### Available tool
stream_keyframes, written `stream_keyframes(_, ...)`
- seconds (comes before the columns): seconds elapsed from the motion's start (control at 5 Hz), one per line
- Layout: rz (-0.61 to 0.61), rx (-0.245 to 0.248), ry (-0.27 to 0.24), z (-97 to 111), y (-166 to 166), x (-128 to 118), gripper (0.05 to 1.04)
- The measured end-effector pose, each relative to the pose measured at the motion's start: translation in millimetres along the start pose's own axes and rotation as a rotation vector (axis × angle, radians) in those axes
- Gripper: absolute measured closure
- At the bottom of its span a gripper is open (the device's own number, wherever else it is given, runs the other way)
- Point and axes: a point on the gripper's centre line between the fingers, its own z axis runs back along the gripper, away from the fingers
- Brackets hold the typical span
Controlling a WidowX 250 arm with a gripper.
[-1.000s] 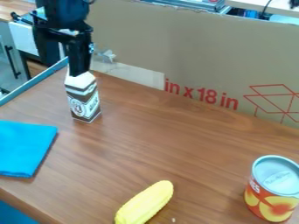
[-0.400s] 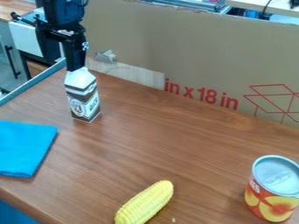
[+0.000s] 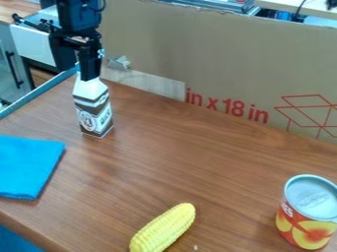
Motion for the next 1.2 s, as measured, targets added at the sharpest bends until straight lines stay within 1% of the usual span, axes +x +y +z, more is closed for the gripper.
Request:
stream_keyframes(0.4,0.002,-0.014,0.017,-8.4,3.1,9.9,0.081)
stream_keyframes(0.8,0.038,-0.002,0.007,-9.9,3.7,12.7,0.081)
stream_keyframes(1.0,0.045,-0.013,0.012,-16.6,-2.3,12.8,0.081)
stream_keyframes(1.2,0.073,-0.020,0.014,-28.1,-8.4,12.3,0.081)
